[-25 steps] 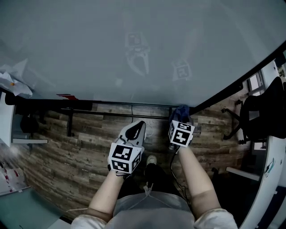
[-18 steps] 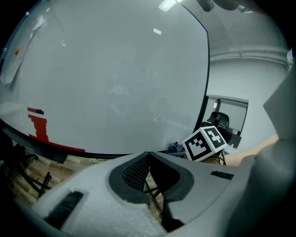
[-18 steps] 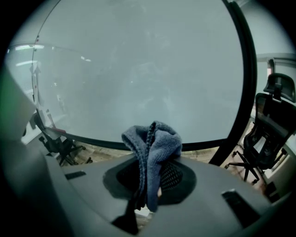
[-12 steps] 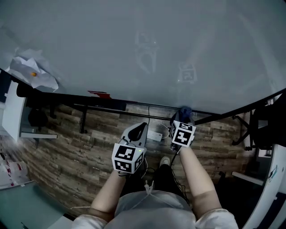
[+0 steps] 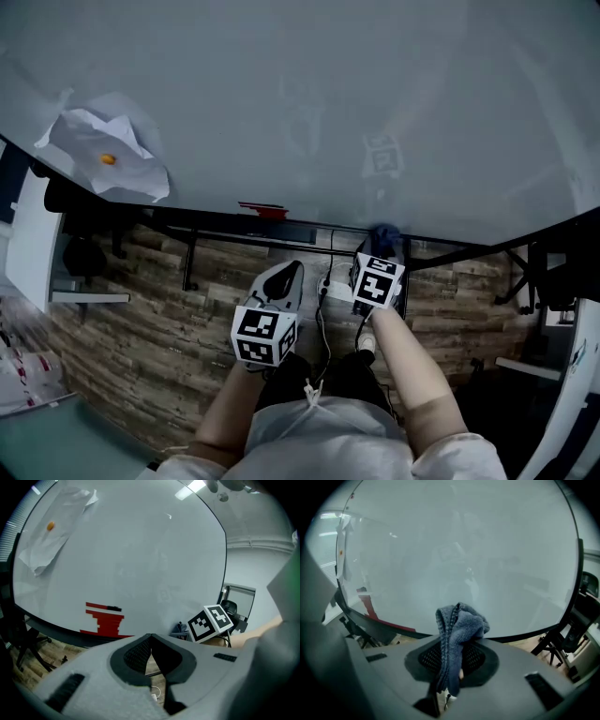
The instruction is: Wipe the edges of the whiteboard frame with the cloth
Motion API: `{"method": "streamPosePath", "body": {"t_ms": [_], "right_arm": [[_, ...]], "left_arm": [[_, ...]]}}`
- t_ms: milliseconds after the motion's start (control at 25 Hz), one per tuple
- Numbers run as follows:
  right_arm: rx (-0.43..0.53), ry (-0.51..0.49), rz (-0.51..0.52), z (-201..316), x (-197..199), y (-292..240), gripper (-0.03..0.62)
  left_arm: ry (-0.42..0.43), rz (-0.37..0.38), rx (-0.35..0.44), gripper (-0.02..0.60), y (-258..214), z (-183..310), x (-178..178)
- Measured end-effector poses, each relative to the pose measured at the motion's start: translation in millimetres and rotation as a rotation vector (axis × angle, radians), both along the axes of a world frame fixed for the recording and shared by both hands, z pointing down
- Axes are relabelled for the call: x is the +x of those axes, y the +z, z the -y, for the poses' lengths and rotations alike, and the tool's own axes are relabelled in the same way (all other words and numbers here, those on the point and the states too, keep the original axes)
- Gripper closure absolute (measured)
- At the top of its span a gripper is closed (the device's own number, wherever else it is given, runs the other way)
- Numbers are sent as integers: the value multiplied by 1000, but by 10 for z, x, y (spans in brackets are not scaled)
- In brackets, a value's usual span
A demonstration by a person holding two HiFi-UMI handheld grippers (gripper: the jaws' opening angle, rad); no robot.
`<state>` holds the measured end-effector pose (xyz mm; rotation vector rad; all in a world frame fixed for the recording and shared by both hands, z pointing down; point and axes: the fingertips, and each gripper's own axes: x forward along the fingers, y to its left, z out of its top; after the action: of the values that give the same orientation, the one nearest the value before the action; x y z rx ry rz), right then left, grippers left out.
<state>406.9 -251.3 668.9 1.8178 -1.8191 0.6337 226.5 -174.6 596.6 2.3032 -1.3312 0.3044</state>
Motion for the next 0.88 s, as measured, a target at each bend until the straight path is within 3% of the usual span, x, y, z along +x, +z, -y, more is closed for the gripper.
{"method": "streamPosePath", "body": {"t_ms": [320,640,880], "right_arm": [[41,9,1,84,-896,-107,526],[15,49,27,152,-1527,-142,526],[8,-44,36,164,-2072,-178,526]], "left_arm": [[-35,3,17,563,-73,21,-941],[-85,-2,18,563,-116,-36,-1672],[-144,-12,-9,563,-33,-89,-2048]]}}
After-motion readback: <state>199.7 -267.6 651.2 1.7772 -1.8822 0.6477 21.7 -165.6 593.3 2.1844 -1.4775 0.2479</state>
